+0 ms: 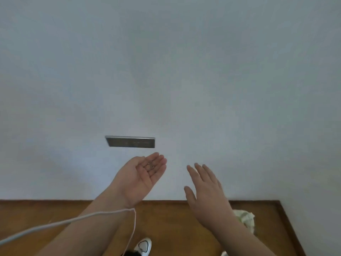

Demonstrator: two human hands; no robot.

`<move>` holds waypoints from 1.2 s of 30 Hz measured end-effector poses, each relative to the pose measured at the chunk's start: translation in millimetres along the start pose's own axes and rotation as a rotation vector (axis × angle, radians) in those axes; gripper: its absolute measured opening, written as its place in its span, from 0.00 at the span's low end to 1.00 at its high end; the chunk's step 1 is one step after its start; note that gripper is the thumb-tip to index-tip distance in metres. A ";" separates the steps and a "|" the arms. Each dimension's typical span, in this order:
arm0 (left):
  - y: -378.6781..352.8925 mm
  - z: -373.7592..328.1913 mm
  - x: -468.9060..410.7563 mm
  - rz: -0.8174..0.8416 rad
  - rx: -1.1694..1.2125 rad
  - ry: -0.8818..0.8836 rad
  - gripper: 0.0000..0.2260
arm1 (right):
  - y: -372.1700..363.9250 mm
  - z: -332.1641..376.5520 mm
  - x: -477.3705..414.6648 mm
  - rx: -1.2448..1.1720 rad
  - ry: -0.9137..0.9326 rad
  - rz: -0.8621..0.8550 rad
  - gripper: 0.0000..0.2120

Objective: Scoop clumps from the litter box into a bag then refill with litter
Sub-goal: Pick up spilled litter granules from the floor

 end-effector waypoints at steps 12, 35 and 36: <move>207.3 -58.0 200.8 -0.424 0.466 -0.542 0.17 | -75.3 208.4 29.8 0.005 0.679 0.227 0.28; 666.1 -289.0 543.2 -0.762 0.945 -1.088 0.15 | -307.6 813.4 268.3 0.162 1.354 0.488 0.28; 680.1 -300.9 547.4 -0.768 0.953 -1.102 0.15 | -317.0 833.0 266.9 0.166 1.363 0.495 0.28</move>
Point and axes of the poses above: each hand's wrist, its own x-axis away from the middle knuckle, its own y-axis out of the back of the hand, z = x × y, the point moved 2 cm from there along -x, towards the middle knuckle, and after that the axes turned 5 degrees about -y, right-handed, at the moved point
